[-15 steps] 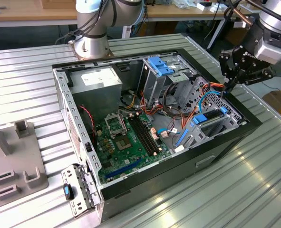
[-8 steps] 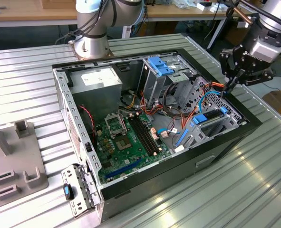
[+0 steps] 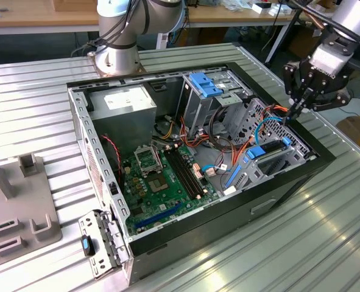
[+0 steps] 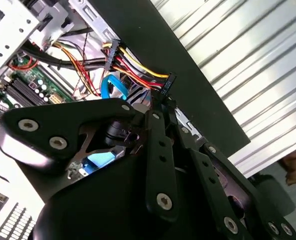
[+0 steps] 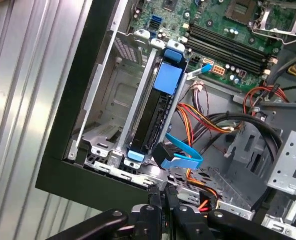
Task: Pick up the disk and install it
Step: 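Insert the first disk wire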
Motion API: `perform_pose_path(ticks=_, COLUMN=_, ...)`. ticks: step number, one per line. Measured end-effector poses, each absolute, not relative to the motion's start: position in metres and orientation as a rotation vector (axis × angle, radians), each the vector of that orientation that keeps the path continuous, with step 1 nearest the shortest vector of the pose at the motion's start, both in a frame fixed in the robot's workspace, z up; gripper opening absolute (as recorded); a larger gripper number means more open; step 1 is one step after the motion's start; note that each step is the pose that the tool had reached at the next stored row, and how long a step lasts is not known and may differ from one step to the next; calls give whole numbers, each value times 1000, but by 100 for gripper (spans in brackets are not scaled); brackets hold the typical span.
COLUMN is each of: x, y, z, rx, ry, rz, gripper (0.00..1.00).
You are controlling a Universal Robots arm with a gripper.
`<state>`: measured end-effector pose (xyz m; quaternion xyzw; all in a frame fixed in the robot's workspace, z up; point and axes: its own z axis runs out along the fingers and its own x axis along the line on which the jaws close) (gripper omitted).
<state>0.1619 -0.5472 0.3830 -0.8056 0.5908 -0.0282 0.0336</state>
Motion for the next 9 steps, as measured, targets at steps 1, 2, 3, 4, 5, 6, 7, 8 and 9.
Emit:
perform_pose_path(ticks=1, x=162, y=-547, z=383, rx=-2463, ry=1839, rz=-88, gripper=16)
perform_pose_path(ticks=2, x=162, y=-547, z=383, rx=-2442, ry=1868, rz=-89, gripper=16)
perform_pose_path(ticks=3, x=162, y=-547, z=383, rx=-2420, ry=1896, rz=-90, gripper=16)
perform_pose_path(ticks=4, x=162, y=-547, z=383, rx=-2402, ry=1920, rz=-91, gripper=16)
perform_pose_path(ticks=5, x=162, y=-547, z=383, rx=-2376, ry=1954, rz=-93, gripper=16)
perform_pose_path(ticks=6, x=162, y=-547, z=383, rx=-2360, ry=1974, rz=-93, gripper=16)
perform_pose_path(ticks=7, x=162, y=-547, z=383, rx=-2340, ry=1998, rz=-94, gripper=16)
perform_pose_path(ticks=8, x=162, y=-547, z=383, rx=-2337, ry=2002, rz=-95, gripper=16)
perform_pose_path(ticks=9, x=162, y=-547, z=383, rx=-2337, ry=2002, rz=-95, gripper=16)
